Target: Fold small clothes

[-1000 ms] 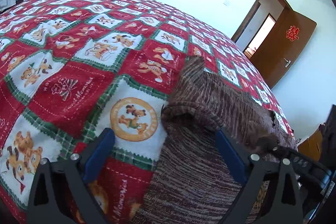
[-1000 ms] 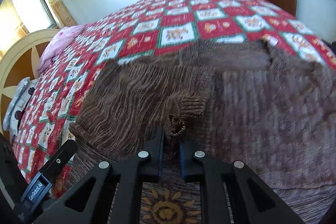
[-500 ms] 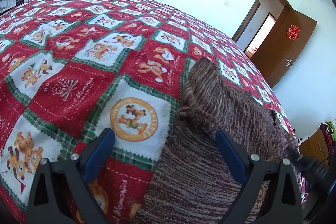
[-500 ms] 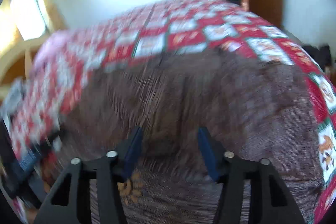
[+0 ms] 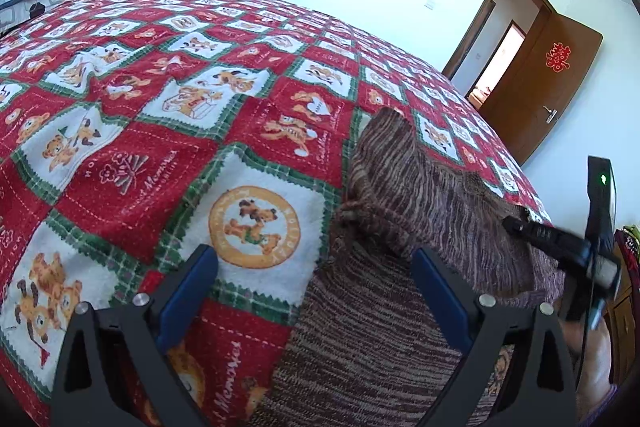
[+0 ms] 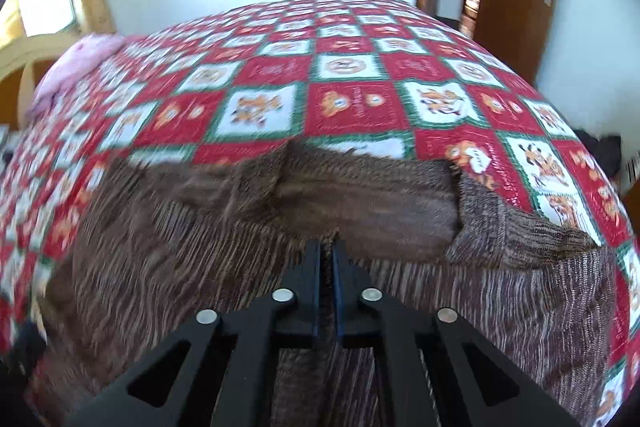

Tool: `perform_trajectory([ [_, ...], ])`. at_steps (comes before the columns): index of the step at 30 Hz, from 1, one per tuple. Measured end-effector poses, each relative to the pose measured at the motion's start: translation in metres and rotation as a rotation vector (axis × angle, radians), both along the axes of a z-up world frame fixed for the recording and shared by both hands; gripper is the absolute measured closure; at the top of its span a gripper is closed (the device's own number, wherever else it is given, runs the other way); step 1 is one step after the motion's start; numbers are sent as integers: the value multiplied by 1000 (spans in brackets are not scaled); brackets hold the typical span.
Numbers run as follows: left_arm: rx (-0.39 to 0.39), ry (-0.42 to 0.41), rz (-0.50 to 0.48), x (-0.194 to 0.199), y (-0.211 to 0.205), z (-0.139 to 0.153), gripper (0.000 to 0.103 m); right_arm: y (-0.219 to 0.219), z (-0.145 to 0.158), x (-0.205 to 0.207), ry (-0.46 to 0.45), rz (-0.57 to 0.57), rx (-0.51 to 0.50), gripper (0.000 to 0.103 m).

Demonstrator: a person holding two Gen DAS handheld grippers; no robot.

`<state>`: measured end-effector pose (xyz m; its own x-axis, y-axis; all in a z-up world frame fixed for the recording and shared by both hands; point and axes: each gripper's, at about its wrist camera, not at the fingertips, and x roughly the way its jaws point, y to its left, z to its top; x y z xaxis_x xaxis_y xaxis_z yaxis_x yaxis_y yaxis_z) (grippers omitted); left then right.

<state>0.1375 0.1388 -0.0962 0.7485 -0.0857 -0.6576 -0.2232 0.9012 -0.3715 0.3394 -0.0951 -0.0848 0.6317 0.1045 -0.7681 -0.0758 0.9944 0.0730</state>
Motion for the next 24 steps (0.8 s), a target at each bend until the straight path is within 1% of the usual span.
perform_trajectory([
  [2, 10, 1, 0, 0, -1, 0, 3, -8, -5, 10, 11, -12, 21, 99],
  [4, 12, 2, 0, 1, -1, 0, 3, -13, -1, 10, 8, -8, 46, 99],
  [7, 9, -1, -2, 1, -2, 0, 2, -18, 24, -20, -91, -13, 87, 99],
  [8, 9, -2, -4, 1, -2, 0, 2, -16, 32, -33, -111, 6, 98, 99],
  [9, 9, -1, -5, 1, -2, -1, 1, -12, 36, -43, -104, 35, 100, 99],
  [11, 11, -3, -5, 1, -2, -1, 1, 0, 33, -66, -50, 120, 92, 99],
  [13, 15, -2, -5, 2, -2, -1, 1, 10, 21, -87, 18, 180, 66, 99],
  [14, 16, -1, -5, 2, -3, -1, 1, 12, 11, -95, 65, 191, 48, 99],
  [15, 15, -1, -6, 2, -3, -1, 1, 10, 3, -104, 92, 186, 42, 99],
  [16, 13, 0, -9, 2, -3, -1, 0, 6, 4, -115, 63, 182, 55, 99],
  [17, 12, 2, -13, 2, -3, -2, 0, 3, 7, -124, 62, 183, 46, 98],
  [19, 13, 6, -14, 3, -3, -2, 0, -2, 14, -137, 114, 167, 10, 98],
  [20, 14, 9, -16, 3, -3, -2, 0, -8, 17, -146, 155, 139, 6, 97],
  [21, 15, 12, -19, 3, -3, -2, 0, -17, 24, -160, 160, 116, 39, 97],
  [22, 18, 17, -25, 4, -3, -2, 0, -25, 35, -178, 137, 108, 88, 97],
  [24, 21, 24, -41, 3, -4, -2, 0, -36, 54, -207, 87, 96, 116, 96],
])
